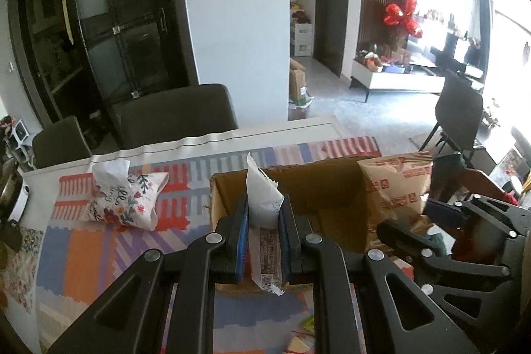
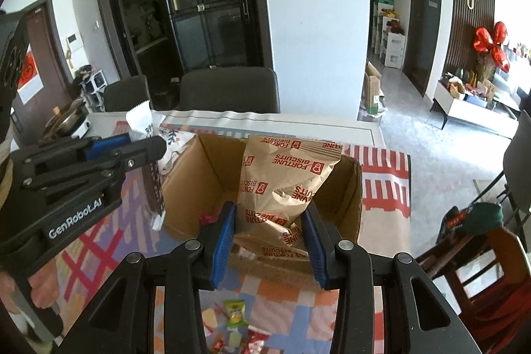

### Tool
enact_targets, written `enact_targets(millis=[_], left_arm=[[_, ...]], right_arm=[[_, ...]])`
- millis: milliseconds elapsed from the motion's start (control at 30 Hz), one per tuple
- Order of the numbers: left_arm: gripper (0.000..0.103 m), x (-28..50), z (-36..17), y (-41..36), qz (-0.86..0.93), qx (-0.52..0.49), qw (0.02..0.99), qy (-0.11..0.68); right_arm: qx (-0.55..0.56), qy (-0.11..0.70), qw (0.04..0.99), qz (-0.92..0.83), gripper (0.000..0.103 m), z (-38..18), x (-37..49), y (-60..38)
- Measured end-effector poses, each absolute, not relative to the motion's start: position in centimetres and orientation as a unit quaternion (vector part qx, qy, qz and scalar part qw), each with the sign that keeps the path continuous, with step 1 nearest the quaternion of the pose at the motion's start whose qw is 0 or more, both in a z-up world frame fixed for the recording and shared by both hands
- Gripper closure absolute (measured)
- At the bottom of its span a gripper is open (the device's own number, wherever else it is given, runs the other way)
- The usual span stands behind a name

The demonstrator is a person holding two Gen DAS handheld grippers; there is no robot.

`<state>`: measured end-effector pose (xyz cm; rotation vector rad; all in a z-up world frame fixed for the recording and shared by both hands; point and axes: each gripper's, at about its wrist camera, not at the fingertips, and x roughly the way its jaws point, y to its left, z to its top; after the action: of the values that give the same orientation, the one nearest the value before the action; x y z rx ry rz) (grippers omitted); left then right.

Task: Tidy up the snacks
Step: 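Carry both snacks over the box and release them inside, then move both tools back toward the remaining snacks on the table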

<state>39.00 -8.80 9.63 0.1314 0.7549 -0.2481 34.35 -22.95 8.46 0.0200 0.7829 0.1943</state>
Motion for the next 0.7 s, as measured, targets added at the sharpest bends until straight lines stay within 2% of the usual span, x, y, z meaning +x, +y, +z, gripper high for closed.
enact_targets(millis=[167,233,267,300,367,700], left_arm=[[0.083,40.8,8.7,-9.1,-0.105,0.064,0.916,0.383],[0.060,40.8,8.7,-9.1,-0.095,0.068,0.917,0.381],[0.048,40.6,8.7,-9.0,-0.088,0.071,0.920,0.376],[0.048,40.3,8.8,-8.9,-0.084,0.074,0.922,0.370],[0.048,39.5,8.9,-8.7,-0.081,0.079,0.924,0.365],[0.047,34.1,9.0,-7.1,-0.103,0.067,0.926,0.357]], right_arm=[[0.007,0.390,0.917,0.088,0.062,7.7,35.5,-22.8],[0.010,0.390,0.917,0.087,0.061,7.5,35.9,-22.9],[0.007,0.392,0.916,0.085,0.056,7.4,36.0,-22.8],[0.003,0.396,0.915,0.081,0.045,7.4,36.2,-22.8],[0.004,0.391,0.918,0.070,0.038,7.4,35.8,-23.0],[0.014,0.358,0.931,0.067,0.038,8.5,31.5,-23.5]])
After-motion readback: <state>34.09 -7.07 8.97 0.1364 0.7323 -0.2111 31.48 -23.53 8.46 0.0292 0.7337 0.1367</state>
